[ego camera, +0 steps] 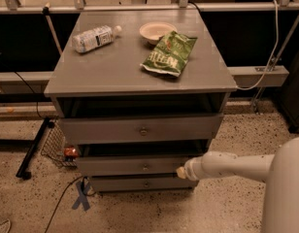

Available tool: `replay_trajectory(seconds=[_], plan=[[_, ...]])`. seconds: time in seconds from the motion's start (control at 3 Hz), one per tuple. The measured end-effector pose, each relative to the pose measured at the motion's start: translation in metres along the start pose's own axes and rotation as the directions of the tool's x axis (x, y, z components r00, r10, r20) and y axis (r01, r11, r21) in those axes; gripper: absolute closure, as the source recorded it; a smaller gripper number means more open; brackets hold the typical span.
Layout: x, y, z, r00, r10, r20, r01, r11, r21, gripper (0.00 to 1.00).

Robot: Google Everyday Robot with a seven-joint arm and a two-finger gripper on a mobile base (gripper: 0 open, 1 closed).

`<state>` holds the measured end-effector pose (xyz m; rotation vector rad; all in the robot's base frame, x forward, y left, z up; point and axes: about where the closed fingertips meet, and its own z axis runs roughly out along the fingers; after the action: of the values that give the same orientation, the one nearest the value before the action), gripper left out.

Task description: Close middle drawer

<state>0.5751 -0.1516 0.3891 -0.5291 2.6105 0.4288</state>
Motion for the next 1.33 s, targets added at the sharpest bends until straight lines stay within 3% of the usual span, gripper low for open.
replay_trajectory(seconds=[0.67,1.33], plan=[[-0.050,-0.015,0.005,0.990,-0.031,0.137,0.025,0.9987,0.045,1.00],[-0.061,-0.014,0.003,0.984,-0.049,0.169,0.041,0.9980,0.049,1.00]])
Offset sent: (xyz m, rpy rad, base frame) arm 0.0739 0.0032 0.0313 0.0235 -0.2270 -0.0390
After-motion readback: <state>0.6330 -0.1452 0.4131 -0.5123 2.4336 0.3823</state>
